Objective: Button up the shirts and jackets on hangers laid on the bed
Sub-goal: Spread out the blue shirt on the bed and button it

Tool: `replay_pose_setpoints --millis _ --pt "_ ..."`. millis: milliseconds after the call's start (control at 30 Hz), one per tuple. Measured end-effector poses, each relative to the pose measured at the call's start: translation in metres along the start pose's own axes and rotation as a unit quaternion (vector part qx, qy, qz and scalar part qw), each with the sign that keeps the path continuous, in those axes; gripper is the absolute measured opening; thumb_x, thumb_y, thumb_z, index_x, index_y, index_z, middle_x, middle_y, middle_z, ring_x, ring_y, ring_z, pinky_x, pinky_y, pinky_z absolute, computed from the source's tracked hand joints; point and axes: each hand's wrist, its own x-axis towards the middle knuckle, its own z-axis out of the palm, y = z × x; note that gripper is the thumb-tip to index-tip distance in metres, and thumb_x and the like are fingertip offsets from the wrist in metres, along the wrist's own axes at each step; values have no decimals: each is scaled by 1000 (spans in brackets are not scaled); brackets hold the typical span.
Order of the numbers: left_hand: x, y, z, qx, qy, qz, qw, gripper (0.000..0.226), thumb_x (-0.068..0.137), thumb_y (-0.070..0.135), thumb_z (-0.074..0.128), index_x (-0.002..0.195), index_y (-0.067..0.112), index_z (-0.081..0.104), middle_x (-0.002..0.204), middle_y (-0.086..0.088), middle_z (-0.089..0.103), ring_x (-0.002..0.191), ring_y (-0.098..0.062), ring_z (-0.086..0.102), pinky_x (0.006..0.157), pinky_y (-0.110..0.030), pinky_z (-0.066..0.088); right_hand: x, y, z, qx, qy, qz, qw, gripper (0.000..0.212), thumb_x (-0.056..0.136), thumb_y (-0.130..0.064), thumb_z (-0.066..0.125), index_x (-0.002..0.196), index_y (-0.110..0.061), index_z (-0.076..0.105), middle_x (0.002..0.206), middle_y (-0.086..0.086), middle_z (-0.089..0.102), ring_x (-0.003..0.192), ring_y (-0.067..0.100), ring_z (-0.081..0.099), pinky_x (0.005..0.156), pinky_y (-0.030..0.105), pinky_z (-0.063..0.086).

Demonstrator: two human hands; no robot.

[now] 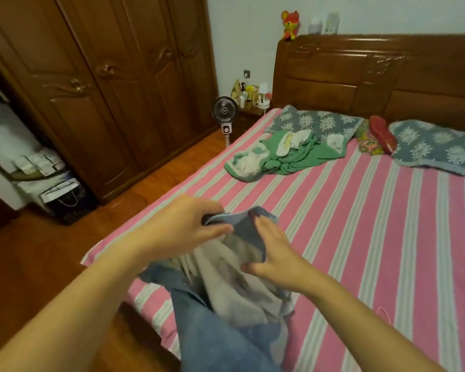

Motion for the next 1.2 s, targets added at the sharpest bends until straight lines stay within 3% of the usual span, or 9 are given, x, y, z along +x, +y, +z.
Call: replay_pose_setpoints --millis 133,300,400,567,667,833,1000,1133,1200 --pt "28 13 -86 34 26 160 986 18 86 30 77 95 43 68 81 24 68 75 -4 67 62 -27 55 43 -32 -43 165 124 42 978 119 75 -45 85 159 -37 2 162 -11 27 146 11 30 115 38 34" --pt "61 -37 -146 39 122 247 961 31 88 11 75 117 23 74 105 8 73 95 -3 68 82 -24 57 45 -64 -57 278 125 110 946 20 91 -14 71 111 -14 73 105 10 75 97 33 71 85 49 53" --pt "92 -93 -148 90 218 148 961 33 89 13 74 119 25 70 101 4 67 88 -21 64 76 -40 56 40 -100 -59 386 321 101 859 17 96 -1 59 101 -6 75 102 20 75 98 39 70 86 50 54" --pt "92 -186 -69 158 105 -12 982 13 89 18 66 96 30 69 91 1 70 83 -26 65 65 -36 51 22 -129 -60 146 610 127 768 12 83 -19 76 89 -13 68 84 8 69 76 16 57 68 38 48" --pt "67 -220 -22 35 -79 -44 995 13 89 18 70 90 31 66 92 3 72 85 -20 66 75 -38 56 9 -118 -30 140 563 265 770 23 77 -21 79 79 -8 60 72 5 59 69 17 51 64 35 41" --pt "50 -240 -62 -55 -413 51 908 12 91 33 72 101 38 66 94 9 68 87 -15 65 85 -43 53 -35 -132 -35 296 311 331 840 27 79 7 63 105 2 71 93 25 74 87 39 69 69 38 59" --pt "132 -217 -92 -55 -270 8 961 32 73 53 80 99 37 70 92 4 72 88 -21 68 85 -46 54 -5 -97 -96 231 254 386 856 22 83 -6 71 104 -1 73 96 24 75 84 36 72 75 41 59" --pt "227 -197 23 -3 -42 -89 995 51 83 36 77 125 17 55 113 -8 62 95 -29 62 78 -39 51 60 49 -91 96 350 460 810 23 85 -25 75 99 -11 63 100 12 69 80 27 64 71 35 51" --pt "245 -207 112 12 10 -112 994 70 87 31 73 145 22 35 143 -19 41 119 -45 53 91 -52 51 75 137 -56 87 339 490 799 48 91 -29 69 132 -13 53 129 14 62 107 30 63 88 36 50"
